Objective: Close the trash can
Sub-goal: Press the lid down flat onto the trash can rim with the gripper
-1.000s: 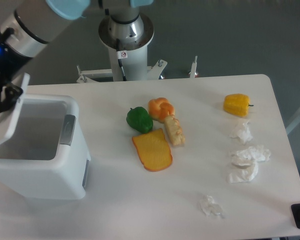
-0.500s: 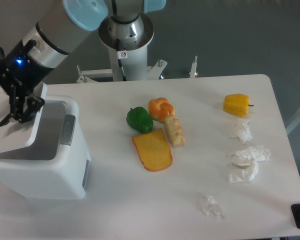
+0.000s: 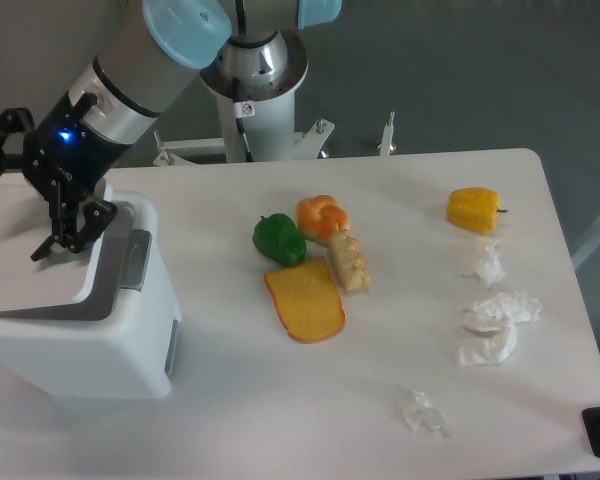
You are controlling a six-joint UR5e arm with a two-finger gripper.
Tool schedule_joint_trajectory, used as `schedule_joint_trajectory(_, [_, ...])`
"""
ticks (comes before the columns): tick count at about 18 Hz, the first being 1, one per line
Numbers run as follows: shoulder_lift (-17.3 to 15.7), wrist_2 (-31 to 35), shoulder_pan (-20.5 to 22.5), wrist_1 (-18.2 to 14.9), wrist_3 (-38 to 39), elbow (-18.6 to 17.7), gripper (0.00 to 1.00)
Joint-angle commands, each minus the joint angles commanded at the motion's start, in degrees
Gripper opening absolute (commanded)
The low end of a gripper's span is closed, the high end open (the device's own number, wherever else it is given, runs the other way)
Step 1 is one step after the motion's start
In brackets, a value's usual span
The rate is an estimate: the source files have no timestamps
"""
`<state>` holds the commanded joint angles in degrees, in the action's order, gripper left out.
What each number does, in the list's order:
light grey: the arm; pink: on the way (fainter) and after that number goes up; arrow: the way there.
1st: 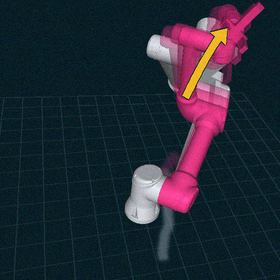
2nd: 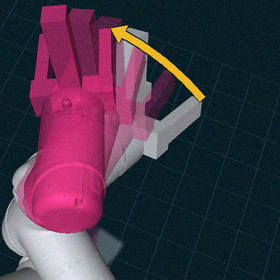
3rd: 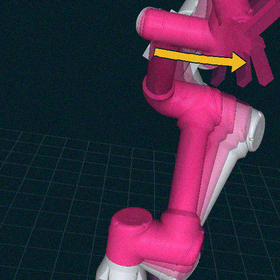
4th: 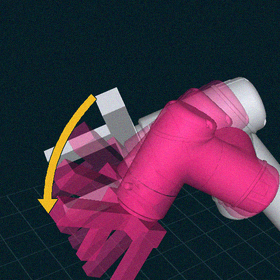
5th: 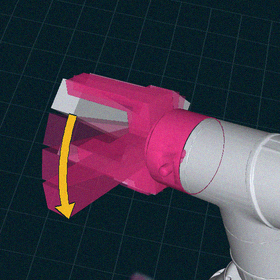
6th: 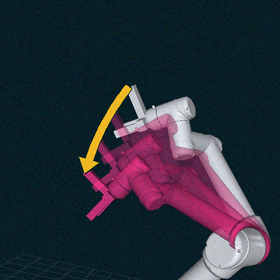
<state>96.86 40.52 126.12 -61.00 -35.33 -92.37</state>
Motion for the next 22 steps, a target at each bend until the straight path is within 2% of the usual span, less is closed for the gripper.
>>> schedule_joint_trajectory(13, [-0.26, 0.35, 1.67, 0.0, -1.76, 0.08, 1.0])
schedule_joint_trajectory(22, [-0.44, 2.81, 1.84, 0.0, -1.85, -0.27, 1.0])
